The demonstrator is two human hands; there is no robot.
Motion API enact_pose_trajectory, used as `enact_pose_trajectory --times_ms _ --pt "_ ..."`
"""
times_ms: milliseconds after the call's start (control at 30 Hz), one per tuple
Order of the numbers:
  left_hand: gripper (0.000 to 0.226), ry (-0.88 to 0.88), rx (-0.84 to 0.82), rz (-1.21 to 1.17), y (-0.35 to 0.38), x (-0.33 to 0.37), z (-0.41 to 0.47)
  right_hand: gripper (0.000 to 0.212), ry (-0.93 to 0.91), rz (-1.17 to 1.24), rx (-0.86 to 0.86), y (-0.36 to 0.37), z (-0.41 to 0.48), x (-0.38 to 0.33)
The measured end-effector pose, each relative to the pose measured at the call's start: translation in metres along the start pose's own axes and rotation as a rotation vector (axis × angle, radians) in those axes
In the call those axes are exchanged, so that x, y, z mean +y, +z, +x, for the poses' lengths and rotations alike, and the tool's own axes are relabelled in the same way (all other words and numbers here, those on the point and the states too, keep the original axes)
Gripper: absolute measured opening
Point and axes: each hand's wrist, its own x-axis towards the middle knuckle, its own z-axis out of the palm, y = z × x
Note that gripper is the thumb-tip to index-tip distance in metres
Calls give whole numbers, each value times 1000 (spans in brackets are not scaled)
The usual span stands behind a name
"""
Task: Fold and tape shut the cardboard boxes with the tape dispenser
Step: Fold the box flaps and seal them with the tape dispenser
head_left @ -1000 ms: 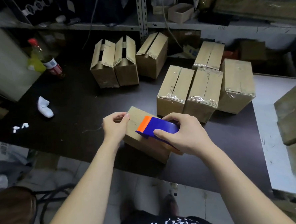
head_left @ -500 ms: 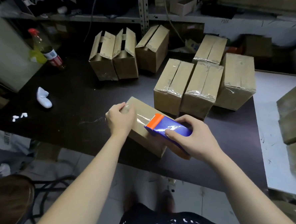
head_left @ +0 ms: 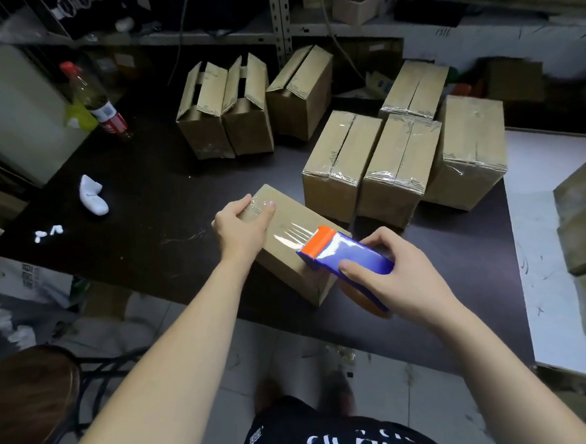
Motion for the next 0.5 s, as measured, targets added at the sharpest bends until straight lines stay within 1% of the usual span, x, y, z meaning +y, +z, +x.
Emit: enact_pose_trajectory --times_ms 233,333,500 --pt "62 1 -16 -40 0 2 3 39 28 16 12 -3 -10 14" --pt "61 2 -20 -31 1 4 2 43 32 9 18 -2 -12 19" --pt "61 25 -37 -8 1 6 4 41 25 9 18 -3 -17 25"
